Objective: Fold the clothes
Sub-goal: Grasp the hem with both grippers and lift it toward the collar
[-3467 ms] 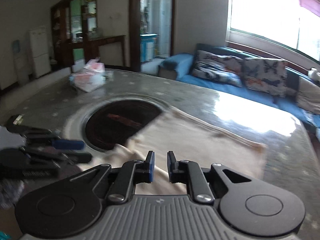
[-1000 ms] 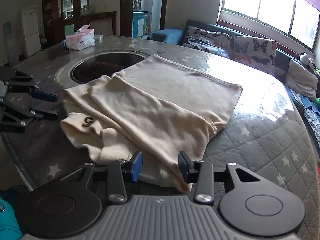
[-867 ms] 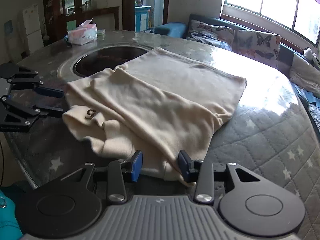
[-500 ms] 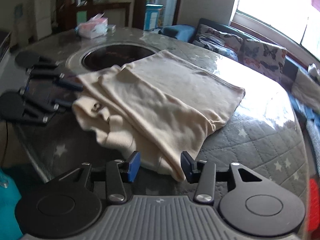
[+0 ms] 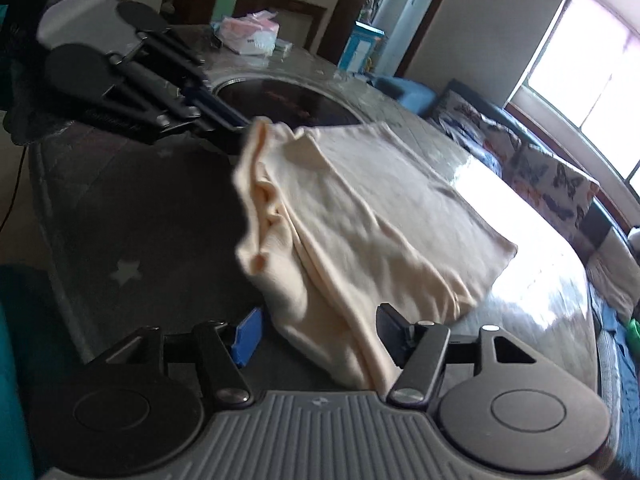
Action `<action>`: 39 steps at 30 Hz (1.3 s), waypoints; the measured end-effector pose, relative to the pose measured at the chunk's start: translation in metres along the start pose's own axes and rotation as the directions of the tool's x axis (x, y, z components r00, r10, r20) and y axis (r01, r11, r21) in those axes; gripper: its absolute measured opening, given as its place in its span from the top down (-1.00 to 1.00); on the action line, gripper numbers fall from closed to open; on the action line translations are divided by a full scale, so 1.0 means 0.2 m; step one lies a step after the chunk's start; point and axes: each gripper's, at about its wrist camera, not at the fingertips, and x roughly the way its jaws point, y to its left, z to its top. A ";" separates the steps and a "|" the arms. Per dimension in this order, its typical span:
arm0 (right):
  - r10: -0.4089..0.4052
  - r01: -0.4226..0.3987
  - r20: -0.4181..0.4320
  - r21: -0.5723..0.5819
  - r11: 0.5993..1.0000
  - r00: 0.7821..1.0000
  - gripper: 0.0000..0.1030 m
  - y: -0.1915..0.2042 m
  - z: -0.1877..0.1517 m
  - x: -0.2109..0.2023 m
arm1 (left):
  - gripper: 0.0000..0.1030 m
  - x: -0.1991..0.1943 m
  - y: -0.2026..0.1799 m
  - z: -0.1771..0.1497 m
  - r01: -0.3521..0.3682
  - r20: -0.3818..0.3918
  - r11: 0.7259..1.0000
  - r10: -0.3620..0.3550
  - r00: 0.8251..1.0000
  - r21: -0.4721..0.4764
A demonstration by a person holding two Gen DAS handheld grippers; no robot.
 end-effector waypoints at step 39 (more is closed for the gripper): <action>0.015 -0.035 0.104 0.199 0.979 0.994 0.83 -0.15 0.11 -0.06 | 0.89 -0.17 -0.06 -0.12 -0.068 0.001 0.989 0.069 0.998 0.128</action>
